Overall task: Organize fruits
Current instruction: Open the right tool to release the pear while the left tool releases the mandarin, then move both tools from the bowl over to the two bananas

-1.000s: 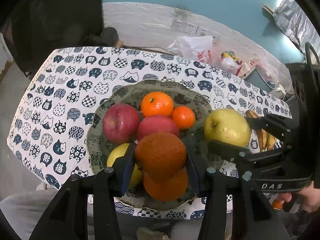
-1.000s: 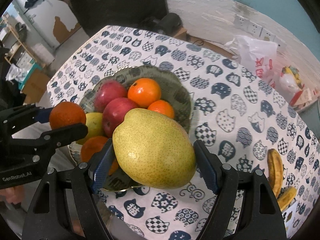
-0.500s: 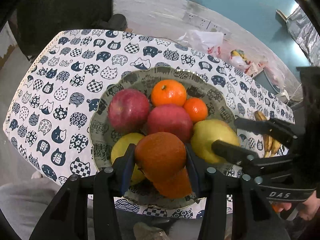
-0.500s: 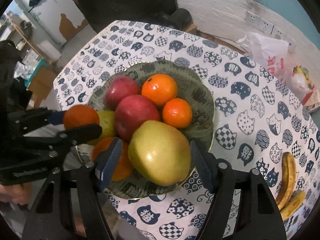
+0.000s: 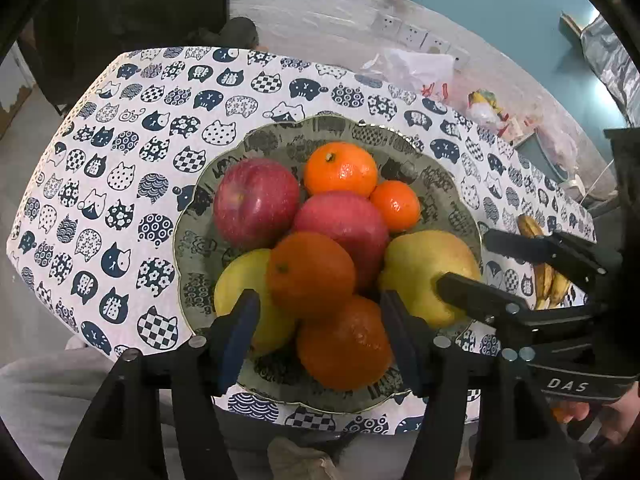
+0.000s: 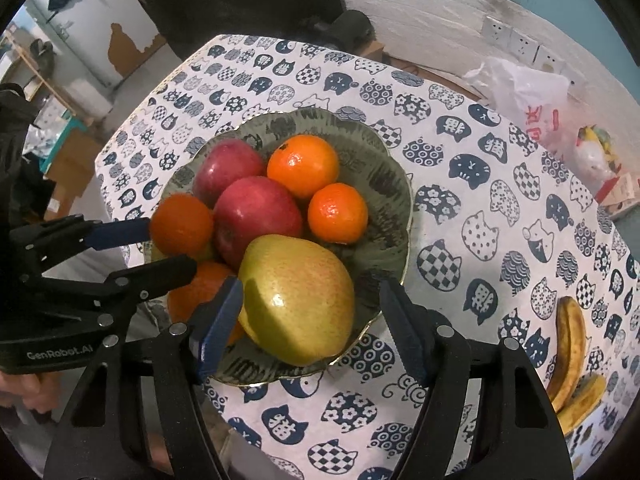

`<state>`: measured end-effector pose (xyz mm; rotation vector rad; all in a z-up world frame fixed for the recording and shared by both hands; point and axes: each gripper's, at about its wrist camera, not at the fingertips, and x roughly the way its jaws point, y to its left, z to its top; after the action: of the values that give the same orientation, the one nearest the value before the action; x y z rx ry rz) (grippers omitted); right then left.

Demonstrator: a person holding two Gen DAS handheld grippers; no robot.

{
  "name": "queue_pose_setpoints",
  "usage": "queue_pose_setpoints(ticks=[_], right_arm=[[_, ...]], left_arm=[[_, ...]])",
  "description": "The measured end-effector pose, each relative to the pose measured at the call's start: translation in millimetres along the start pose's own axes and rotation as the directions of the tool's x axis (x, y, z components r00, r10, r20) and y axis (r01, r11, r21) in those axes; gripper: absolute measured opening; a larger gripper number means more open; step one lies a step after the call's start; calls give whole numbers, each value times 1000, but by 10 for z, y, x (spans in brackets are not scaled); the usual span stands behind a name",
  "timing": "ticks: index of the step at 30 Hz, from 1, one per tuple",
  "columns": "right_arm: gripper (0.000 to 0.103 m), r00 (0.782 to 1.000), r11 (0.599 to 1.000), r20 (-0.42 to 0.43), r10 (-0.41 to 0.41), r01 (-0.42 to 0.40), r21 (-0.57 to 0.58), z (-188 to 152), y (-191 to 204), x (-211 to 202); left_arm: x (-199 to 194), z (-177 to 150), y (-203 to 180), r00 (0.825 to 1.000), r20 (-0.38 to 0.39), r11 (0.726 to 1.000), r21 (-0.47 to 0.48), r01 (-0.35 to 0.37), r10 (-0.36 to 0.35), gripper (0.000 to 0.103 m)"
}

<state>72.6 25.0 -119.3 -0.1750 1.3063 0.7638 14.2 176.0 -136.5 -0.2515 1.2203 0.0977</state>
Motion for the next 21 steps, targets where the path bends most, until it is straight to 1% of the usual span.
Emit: queue_pose_setpoints(ticks=[5, 8, 11, 13, 18, 21], right_arm=[[73, 1000, 1000, 9, -6, 6, -7, -9, 5, -39], [73, 1000, 1000, 15, -15, 15, -7, -16, -4, -76], [73, 999, 1000, 28, -27, 27, -2, -25, -32, -141], [73, 999, 999, 37, -35, 34, 6, -38, -63, -199], [75, 996, 997, 62, -65, 62, 52, -107, -219, -385], [76, 993, 991, 73, -97, 89, 97, -180, -382, -508]], left_arm=[[11, -18, -29, 1000, -7, 1000, 11, -6, 6, 66], [-54, -15, -84, 999, 27, 999, 33, -42, 41, 66], [-133, 13, -146, 997, 61, 997, 50, -56, 52, 71], [-193, 30, -206, 995, 85, 997, 58, -56, 51, 72], [-254, 64, -381, 994, 104, 996, 83, -38, 29, 72], [-274, 77, -528, 993, 113, 994, 108, -26, 14, 72]])
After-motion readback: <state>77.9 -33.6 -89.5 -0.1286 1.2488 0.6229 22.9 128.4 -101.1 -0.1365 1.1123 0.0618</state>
